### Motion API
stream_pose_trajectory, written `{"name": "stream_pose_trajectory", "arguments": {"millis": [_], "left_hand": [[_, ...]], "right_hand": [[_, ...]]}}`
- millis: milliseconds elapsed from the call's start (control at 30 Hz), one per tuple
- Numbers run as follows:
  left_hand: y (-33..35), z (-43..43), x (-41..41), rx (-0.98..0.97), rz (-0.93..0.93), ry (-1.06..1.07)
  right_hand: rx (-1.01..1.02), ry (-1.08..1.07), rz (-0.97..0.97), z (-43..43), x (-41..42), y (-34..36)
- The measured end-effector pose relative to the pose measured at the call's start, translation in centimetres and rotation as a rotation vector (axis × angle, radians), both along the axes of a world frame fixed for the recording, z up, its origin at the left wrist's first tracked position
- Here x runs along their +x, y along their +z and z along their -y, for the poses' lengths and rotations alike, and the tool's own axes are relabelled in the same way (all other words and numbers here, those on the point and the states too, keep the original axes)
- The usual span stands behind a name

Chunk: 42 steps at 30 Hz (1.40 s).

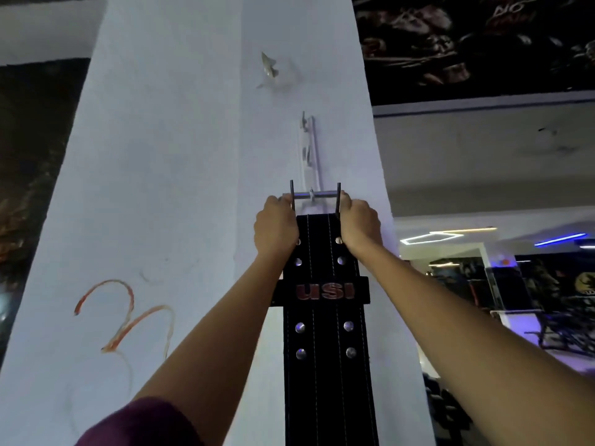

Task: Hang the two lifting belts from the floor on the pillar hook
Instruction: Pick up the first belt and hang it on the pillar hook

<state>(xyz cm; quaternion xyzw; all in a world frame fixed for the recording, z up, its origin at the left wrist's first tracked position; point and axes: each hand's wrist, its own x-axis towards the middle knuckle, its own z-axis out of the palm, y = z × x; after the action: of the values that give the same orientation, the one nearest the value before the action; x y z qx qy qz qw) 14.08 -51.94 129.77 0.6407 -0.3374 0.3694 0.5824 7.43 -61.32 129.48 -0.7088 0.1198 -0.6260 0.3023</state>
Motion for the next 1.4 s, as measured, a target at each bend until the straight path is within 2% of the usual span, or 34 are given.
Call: {"name": "stream_pose_trajectory", "arguments": {"millis": [100, 167, 300, 467, 600, 767, 833, 1000, 1100, 1267, 1400], "left_hand": [[-2.5, -1.0, 0.7, -0.147, 0.027, -0.432], [-3.9, -2.1, 1.0, -0.134, -0.016, -0.638], [-2.6, -2.6, 1.0, -0.143, -0.177, -0.622], [0.5, -2.5, 0.0, -0.091, -0.323, -0.603], [0.1, -2.9, -0.3, -0.048, -0.364, -0.649], [-3.1, -3.7, -0.9, -0.049, -0.296, -0.560], [-6.4, -4.4, -1.3, -0.059, -0.248, -0.517], [-21.6, -3.9, -2.2, -0.147, -0.099, -0.684], [-30.9, -3.7, -2.2, -0.146, -0.266, -0.702], [-43.2, -4.8, -3.8, -0.110, -0.587, -0.662], [-48.6, -5.5, -4.2, -0.012, -0.741, -0.644]], "right_hand": [[-0.007, 0.469, -0.003, 1.2, -1.2, -1.6], [-0.026, 0.595, -0.030, 1.9, -2.3, -2.0], [-0.086, 0.415, 0.047, 1.7, -2.1, -1.4], [0.090, 0.273, 0.014, 1.7, -0.8, -0.3], [0.143, 0.281, 0.008, 1.5, -0.8, 0.0], [0.007, 0.477, -0.136, 0.8, -3.2, -3.0], [-0.017, 0.511, -0.142, 0.5, -4.3, -5.9], [0.086, 0.659, -0.016, 0.1, -5.0, -20.0], [0.204, 0.671, -0.061, -0.7, -4.7, -29.7], [0.583, 0.566, -0.119, -1.8, -5.3, -43.5], [0.719, 0.503, -0.181, -2.0, -5.9, -48.1]]}}
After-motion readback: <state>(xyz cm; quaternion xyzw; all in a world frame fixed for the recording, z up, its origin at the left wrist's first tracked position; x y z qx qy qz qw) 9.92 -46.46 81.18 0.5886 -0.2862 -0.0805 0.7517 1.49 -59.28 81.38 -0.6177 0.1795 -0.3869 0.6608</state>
